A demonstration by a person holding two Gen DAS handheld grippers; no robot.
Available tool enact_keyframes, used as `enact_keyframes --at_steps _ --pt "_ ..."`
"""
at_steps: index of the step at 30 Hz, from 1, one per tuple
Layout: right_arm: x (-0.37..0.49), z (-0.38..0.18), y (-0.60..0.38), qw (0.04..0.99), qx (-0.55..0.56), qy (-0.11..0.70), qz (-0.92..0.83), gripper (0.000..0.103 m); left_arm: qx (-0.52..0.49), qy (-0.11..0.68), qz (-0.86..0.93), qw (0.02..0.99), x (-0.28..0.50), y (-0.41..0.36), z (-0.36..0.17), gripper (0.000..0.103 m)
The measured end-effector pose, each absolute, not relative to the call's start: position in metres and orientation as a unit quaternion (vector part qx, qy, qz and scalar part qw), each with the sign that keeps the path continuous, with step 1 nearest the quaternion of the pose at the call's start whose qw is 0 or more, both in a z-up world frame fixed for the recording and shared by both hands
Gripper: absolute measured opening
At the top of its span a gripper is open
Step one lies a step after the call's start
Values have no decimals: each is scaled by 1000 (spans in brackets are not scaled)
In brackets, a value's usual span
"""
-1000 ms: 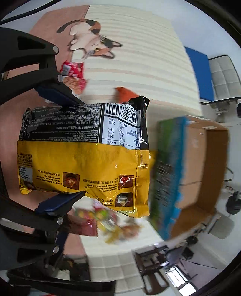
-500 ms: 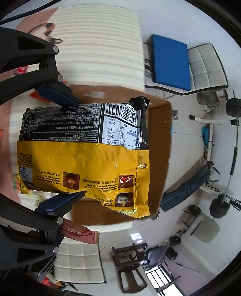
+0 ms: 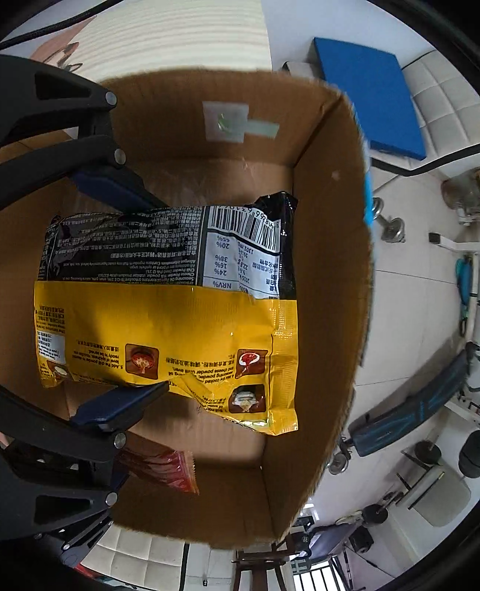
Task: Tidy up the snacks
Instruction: 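Carry both packets into the cardboard box and open both tools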
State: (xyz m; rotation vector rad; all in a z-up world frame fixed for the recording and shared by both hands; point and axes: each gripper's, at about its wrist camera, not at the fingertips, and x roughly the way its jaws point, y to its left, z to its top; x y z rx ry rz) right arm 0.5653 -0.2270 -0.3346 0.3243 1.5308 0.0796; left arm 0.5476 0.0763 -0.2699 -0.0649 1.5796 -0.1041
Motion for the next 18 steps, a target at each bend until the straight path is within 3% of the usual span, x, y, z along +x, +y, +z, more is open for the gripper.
enact_keyframes --at_steps 5,6,8,18 --pt "574 -356 -229 698 146 700 39 56 -26 728 -54 682 542 78 -277 85" --pt "576 -360 -230 694 146 703 39 61 -32 735 -53 675 541 78 -281 85" --pt "578 -366 -231 687 143 711 39 82 -35 737 -52 673 540 79 -282 85" --pt "563 -351 -226 693 103 713 38 91 -22 708 -58 703 529 73 -246 90"
